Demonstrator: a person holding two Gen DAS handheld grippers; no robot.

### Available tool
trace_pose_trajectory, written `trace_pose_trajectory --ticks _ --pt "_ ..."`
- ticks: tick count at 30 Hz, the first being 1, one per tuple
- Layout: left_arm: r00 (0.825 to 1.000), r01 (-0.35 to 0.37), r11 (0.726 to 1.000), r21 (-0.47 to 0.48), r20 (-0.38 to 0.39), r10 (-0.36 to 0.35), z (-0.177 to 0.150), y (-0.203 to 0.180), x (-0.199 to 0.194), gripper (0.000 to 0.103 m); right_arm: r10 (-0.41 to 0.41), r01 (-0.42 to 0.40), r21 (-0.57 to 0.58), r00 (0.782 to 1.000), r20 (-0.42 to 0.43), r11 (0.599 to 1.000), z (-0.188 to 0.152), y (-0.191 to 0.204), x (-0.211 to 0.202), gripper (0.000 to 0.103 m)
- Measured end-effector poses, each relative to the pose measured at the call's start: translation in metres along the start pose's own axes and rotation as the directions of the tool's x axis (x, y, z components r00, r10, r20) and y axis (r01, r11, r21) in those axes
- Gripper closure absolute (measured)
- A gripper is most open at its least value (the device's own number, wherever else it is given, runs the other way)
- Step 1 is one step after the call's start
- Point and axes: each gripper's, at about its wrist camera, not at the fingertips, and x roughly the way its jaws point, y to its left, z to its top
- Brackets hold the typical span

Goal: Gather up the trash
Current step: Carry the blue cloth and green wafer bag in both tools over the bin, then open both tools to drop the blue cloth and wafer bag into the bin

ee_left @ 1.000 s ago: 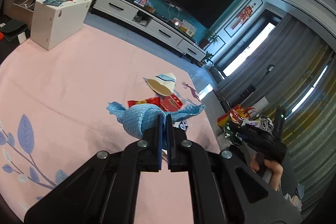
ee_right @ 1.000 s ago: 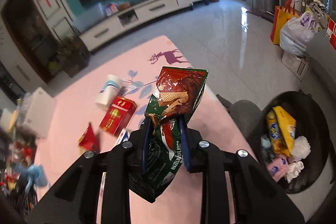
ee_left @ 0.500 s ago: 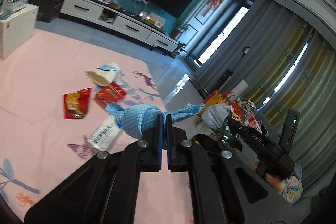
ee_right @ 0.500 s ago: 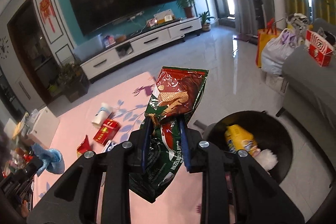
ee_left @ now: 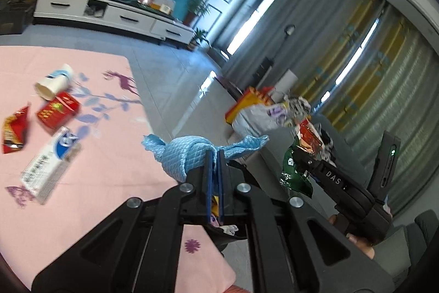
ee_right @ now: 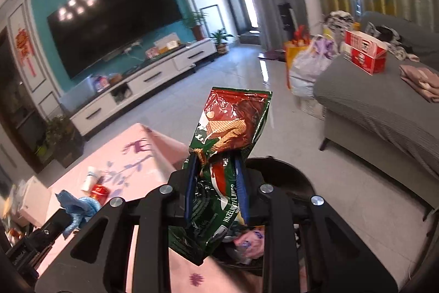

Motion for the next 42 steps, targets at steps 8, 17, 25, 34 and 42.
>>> trace_pose_trajectory --ticks 8,17,25,34,42 --pt "0.992 0.046 0.999 0.013 -0.122 -0.044 -0.019 -0.022 0.065 0.099 -0.114 0.117 0.049 0.991 -0.070 0.992 -0.007 -0.040 0.020 0.076" --pt "0.962 0.065 0.998 0.015 -0.265 -0.059 -0.048 -0.037 0.127 0.099 -0.159 0.175 0.080 0.971 -0.177 0.981 -0.017 -0.066 0.049 0.076" --pt "0.937 0.019 0.999 0.032 -0.351 -0.007 -0.071 -0.033 0.167 0.099 -0.182 0.209 0.075 0.946 -0.268 0.975 -0.025 -0.080 0.078 0.075" --pt "0.914 -0.002 1.000 0.023 -0.405 0.011 -0.083 -0.031 0.191 0.099 -0.198 0.236 0.077 0.922 -0.332 0.969 -0.031 -0.087 0.098 0.075" --pt "0.923 0.016 1.000 0.025 -0.384 -0.005 -0.073 -0.037 0.177 0.088 -0.194 0.232 0.084 0.927 -0.322 0.969 -0.028 -0.086 0.092 0.060"
